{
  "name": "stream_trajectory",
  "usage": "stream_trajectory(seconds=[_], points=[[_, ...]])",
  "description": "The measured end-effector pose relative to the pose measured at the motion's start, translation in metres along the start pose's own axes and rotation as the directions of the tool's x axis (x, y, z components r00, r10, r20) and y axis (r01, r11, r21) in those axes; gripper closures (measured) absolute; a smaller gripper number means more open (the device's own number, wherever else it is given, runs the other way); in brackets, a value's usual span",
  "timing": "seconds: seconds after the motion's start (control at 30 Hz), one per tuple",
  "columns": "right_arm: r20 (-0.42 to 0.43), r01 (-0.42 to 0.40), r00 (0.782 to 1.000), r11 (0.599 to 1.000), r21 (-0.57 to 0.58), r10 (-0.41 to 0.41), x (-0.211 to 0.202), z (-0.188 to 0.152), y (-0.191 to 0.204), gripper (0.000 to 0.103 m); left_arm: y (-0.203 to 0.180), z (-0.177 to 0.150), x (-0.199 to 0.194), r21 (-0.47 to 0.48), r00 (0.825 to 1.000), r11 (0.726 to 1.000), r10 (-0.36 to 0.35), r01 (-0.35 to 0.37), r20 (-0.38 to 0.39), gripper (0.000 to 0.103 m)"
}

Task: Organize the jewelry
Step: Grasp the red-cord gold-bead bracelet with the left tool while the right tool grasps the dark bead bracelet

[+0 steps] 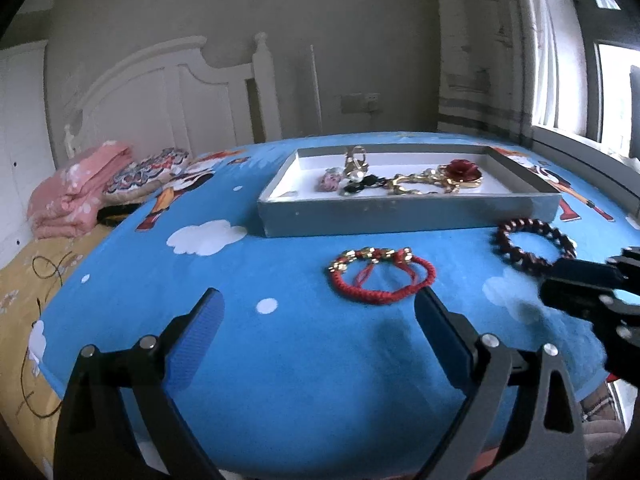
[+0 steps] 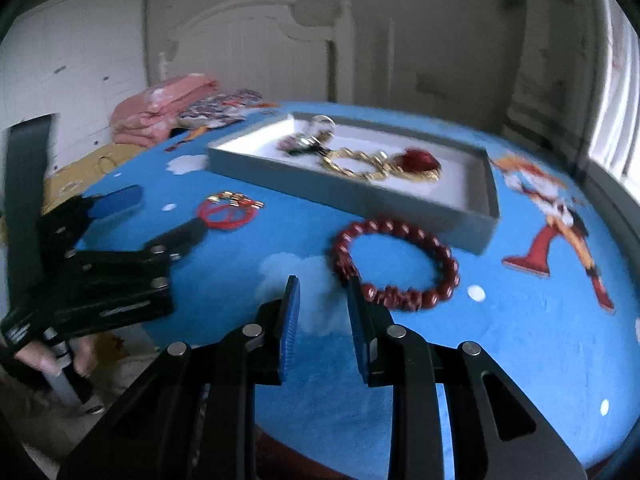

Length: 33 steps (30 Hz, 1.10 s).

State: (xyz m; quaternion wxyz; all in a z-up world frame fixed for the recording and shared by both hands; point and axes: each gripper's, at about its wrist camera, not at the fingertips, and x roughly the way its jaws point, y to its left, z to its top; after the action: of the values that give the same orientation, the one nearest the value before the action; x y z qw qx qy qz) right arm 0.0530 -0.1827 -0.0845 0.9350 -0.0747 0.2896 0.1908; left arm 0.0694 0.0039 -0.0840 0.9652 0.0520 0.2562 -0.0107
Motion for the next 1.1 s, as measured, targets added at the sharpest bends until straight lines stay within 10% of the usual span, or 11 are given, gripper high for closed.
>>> stream_trajectory(seconds=[1.1], points=[[-0.018,0.050,0.999,0.998,0.039,-0.049,0.022,0.003,-0.010,0.088,-0.026,0.010,0.005,0.058,0.989,0.987,-0.147,0.147,-0.001,0.009]])
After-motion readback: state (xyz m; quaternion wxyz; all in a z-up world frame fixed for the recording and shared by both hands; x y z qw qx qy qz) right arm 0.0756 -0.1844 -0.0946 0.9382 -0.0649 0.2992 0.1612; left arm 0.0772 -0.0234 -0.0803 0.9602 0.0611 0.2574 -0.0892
